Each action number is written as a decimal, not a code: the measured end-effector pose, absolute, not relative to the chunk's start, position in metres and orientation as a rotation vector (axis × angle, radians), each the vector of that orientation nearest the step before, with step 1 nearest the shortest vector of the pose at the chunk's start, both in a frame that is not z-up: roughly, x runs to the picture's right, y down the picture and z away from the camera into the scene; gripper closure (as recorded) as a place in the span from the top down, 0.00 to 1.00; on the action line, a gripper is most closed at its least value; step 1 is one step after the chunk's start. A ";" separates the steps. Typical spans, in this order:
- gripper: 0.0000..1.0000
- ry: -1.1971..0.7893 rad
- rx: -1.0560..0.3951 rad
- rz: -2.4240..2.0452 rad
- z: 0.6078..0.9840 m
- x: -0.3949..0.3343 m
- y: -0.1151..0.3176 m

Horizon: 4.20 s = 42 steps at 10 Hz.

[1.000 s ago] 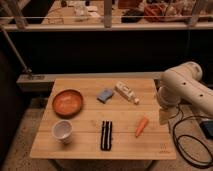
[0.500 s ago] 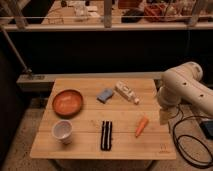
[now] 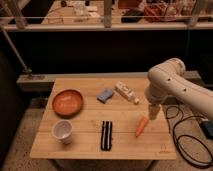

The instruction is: Place the white sponge in the ceramic cup

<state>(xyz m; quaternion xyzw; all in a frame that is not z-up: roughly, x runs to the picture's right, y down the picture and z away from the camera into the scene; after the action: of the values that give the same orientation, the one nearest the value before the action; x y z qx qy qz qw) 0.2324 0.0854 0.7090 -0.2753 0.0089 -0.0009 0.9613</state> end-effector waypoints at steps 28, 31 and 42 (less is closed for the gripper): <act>0.80 -0.061 -0.554 -0.227 0.820 0.094 0.068; 0.80 -0.069 -0.554 -0.256 0.829 0.082 0.066; 0.80 -0.102 -0.565 -0.279 0.871 0.054 0.066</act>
<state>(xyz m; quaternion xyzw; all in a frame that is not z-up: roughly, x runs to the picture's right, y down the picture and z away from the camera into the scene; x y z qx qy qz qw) 0.0541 0.0659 0.8710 -0.2777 -0.0502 -0.1371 0.9495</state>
